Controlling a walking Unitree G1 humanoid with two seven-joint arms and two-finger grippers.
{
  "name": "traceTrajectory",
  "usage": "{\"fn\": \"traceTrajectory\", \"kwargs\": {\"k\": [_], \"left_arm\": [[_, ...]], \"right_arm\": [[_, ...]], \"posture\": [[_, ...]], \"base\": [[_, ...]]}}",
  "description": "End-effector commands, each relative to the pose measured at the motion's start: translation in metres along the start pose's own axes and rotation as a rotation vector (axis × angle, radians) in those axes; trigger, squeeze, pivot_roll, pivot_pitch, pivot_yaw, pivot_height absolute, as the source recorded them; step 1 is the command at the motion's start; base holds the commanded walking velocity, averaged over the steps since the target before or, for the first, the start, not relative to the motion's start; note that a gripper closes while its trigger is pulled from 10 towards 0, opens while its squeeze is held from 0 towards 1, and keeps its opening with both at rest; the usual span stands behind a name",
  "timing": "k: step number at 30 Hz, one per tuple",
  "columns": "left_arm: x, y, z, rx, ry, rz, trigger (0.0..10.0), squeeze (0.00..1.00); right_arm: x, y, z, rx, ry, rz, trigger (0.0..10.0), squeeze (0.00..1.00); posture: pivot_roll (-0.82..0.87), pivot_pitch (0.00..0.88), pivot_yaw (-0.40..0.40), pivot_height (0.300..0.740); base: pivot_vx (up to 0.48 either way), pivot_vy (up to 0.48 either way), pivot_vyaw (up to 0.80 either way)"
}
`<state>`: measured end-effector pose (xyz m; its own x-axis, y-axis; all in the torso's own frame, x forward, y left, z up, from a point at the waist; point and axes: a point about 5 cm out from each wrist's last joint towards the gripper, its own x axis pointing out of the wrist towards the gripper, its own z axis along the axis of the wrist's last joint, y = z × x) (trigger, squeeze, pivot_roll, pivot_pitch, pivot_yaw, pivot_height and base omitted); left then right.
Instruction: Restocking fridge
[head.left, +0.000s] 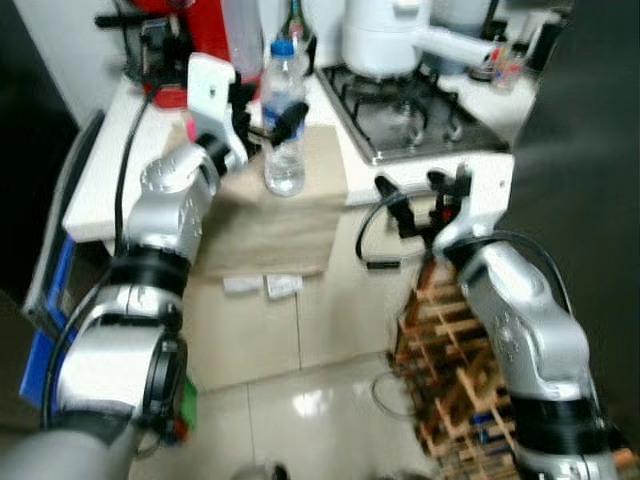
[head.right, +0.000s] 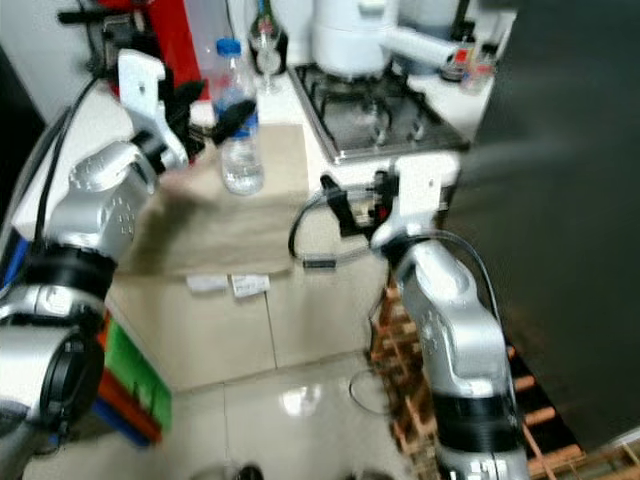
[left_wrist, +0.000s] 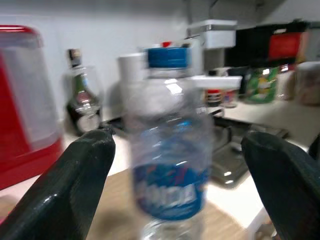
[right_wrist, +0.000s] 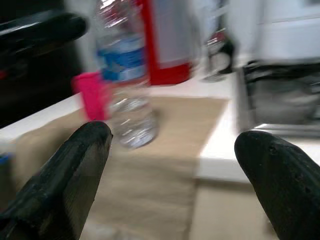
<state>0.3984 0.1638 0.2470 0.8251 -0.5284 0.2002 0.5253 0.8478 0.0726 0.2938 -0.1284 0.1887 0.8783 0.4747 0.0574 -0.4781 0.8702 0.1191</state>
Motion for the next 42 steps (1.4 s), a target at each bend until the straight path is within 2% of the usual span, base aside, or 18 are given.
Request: {"fn": "traceTrajectory", "kwargs": {"k": [1, 8, 16, 19, 29, 42], "left_arm": [[0.003, 0.006, 0.012, 0.011, -0.029, -0.008, 10.0, 0.00], [0.003, 0.011, 0.005, -0.001, -0.002, 0.015, 10.0, 0.00], [0.007, 0.004, -0.007, -0.105, -0.008, 0.013, 10.0, 0.00], [0.010, 0.001, -0.008, -0.121, -0.018, 0.007, 10.0, 0.00], [0.020, -0.014, -0.013, -0.122, 0.000, -0.008, 10.0, 0.00], [0.026, -0.022, -0.018, -0.119, 0.029, 0.002, 10.0, 0.00]], "right_arm": [[-0.002, 0.008, 0.004, 0.005, 0.000, 0.053, 10.0, 0.38], [-0.006, 0.015, 0.003, 0.015, 0.026, 0.100, 10.0, 0.38], [-0.009, 0.020, 0.004, 0.023, 0.042, 0.119, 10.0, 0.38], [-0.011, 0.022, 0.005, 0.027, 0.044, 0.127, 10.0, 0.38], [-0.016, 0.026, 0.004, 0.030, 0.058, 0.129, 10.0, 0.37], [-0.025, 0.031, 0.004, 0.044, 0.073, 0.123, 10.0, 0.38]], "posture": [[-0.13, 0.000, 0.060, 0.740], [-0.14, 0.000, 0.057, 0.740], [-0.15, 0.000, 0.055, 0.740], [-0.15, 0.000, 0.056, 0.740], [-0.19, 0.000, 0.057, 0.740], [-0.21, 0.026, 0.063, 0.740]], "base": [[0.000, 0.000, 0.00], [0.000, 0.000, 0.00], [0.000, 0.000, 0.00], [0.000, 0.000, 0.00], [0.000, 0.000, 0.00], [0.000, 0.000, 0.00]]}}
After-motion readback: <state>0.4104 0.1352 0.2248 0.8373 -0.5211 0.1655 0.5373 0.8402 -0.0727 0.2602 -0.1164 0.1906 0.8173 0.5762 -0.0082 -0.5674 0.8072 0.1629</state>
